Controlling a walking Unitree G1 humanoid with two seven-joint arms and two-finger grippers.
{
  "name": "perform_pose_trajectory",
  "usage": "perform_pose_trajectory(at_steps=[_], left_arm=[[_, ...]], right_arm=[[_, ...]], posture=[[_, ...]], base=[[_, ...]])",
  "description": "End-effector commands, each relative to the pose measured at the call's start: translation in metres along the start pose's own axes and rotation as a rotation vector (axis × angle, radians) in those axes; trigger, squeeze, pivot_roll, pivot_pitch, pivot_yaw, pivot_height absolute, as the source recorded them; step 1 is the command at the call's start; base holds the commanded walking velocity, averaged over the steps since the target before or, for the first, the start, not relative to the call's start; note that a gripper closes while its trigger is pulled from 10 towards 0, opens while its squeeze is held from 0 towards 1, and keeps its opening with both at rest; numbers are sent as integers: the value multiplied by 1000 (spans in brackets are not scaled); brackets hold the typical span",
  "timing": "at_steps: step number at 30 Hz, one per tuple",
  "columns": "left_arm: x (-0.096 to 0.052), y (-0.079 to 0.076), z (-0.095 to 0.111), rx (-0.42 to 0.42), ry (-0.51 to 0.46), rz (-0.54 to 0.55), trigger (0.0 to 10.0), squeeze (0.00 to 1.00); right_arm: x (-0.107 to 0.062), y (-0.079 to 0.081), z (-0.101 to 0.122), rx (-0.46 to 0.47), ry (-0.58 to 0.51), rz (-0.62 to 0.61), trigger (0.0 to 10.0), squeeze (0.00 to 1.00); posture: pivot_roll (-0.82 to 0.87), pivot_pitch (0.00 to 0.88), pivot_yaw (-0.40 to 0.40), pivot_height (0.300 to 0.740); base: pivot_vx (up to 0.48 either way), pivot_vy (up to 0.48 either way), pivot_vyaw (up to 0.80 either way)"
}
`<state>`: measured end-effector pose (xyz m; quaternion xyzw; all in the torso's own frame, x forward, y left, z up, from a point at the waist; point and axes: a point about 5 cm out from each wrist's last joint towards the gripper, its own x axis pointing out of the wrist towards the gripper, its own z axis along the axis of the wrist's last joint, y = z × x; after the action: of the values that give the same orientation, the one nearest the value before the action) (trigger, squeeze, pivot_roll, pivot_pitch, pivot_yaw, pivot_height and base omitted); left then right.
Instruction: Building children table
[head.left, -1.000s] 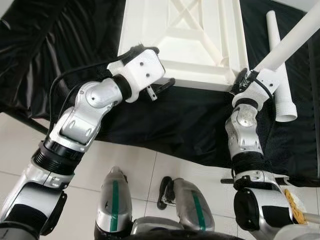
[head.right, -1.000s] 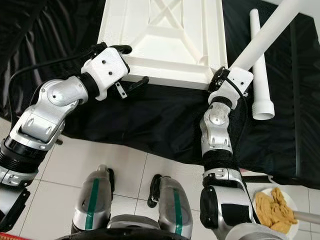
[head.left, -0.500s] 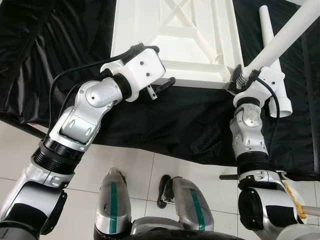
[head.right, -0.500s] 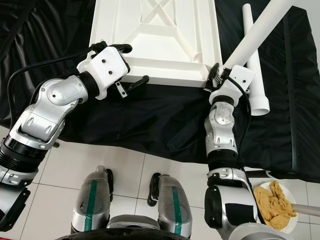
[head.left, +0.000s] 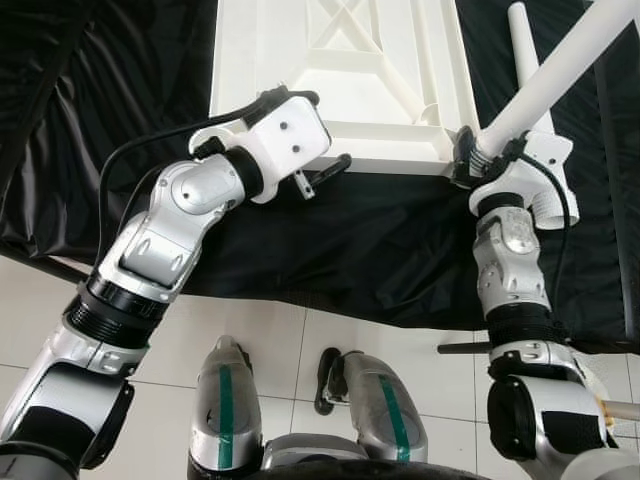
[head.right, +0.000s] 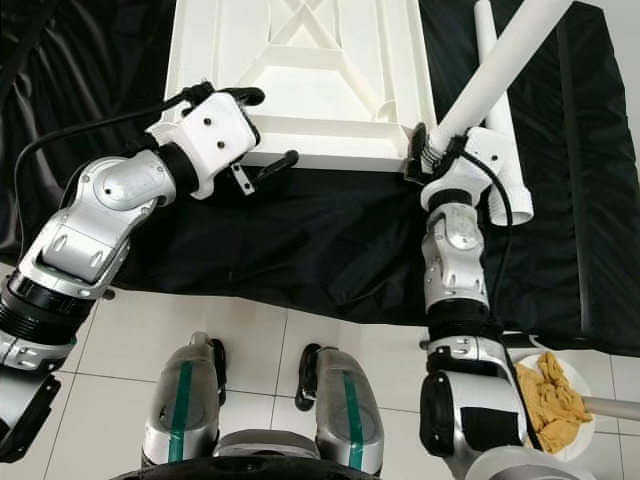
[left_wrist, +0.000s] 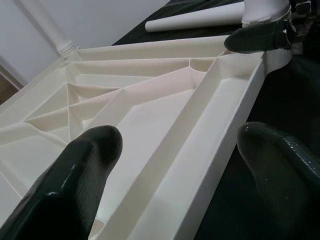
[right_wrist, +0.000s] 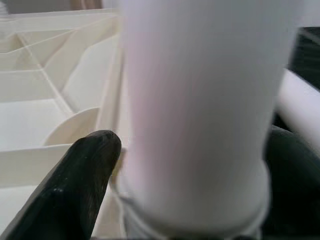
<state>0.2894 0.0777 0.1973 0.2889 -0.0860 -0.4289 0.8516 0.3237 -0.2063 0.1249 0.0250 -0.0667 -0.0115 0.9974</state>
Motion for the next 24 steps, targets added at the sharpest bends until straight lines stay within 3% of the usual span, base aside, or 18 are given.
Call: perform_pose_trajectory(at_steps=[1, 6, 20, 24], left_arm=[[2, -3, 3, 25, -7, -58, 10000, 0], [4, -4, 3, 27, -10, -64, 10000, 0], [4, -5, 3, 31, -12, -68, 10000, 0], [5, -5, 3, 35, -14, -72, 10000, 0]], right_arm=[[0, 1, 2, 4, 2, 43, 10000, 0], [5, 3, 13, 4, -21, 150, 10000, 0], [12, 5, 22, 0, -32, 249, 10000, 0], [21, 2, 34, -11, -40, 329, 10000, 0]], posture=[[128, 94, -73, 740], [126, 84, -74, 740], [128, 71, -72, 740], [126, 66, -71, 740]], base=[[0, 0, 0], [0, 0, 0], [0, 0, 0], [0, 0, 0]])
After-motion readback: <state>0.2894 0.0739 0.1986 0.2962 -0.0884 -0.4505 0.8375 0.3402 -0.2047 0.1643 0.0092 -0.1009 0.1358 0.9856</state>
